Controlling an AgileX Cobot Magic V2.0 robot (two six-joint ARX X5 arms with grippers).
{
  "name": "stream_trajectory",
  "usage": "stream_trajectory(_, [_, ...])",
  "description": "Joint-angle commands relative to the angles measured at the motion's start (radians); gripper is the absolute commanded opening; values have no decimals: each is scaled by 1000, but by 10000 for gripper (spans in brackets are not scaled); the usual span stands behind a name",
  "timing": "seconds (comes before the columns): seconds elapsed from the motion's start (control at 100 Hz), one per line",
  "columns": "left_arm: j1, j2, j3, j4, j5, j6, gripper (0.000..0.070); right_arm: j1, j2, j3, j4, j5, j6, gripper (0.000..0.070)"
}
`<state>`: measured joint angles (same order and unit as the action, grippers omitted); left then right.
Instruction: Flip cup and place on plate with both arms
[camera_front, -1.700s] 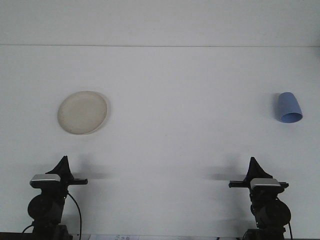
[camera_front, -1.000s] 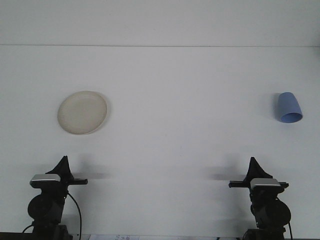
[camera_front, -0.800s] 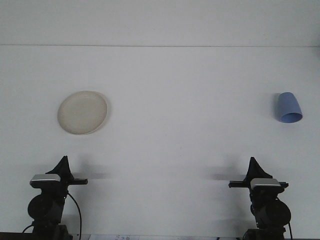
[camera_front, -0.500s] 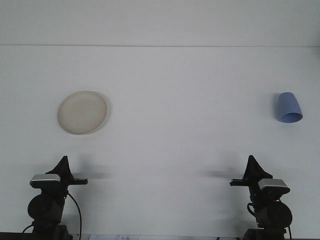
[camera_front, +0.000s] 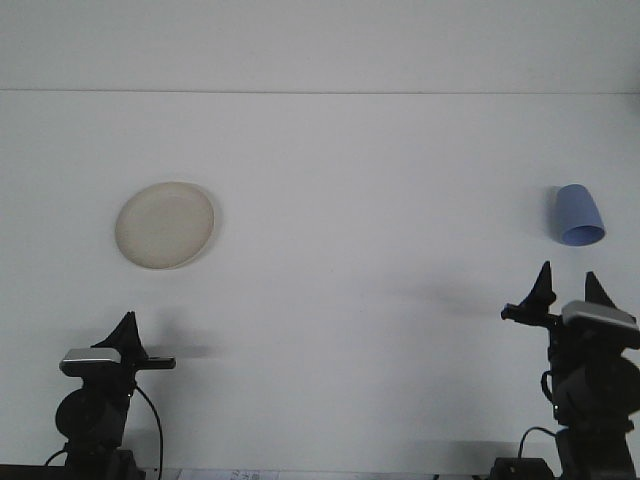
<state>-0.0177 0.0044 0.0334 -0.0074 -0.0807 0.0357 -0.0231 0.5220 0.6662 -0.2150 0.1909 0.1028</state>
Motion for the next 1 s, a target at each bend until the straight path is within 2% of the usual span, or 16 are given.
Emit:
stream_trajectory(0.0, [-1,-2,-19,11,-5,1,15,-19,109,58,-6,26,-132,455])
stream_trajectory(0.13, [-1,-2,-19,11,-5,1,15,-101,300,116,-5,24,-152,455])
stream_trajectory(0.26, [-1,-2,-19,11,-5,1,15,-225,481,124,5,-39,-149,455])
stream_trajectory(0.39, [-1,-2,-19,11,-5,1,15,-323,619,124,47,-62,-159,455])
stream_trajectory(0.76, [-1,-2,-19,11,-5,1,15,-516,934,125,438,-347,-233,454])
stream_trajectory(0.99, [-1,-2,-19,11,-5,1,15,-557,1091,127,632,-418,-233,454])
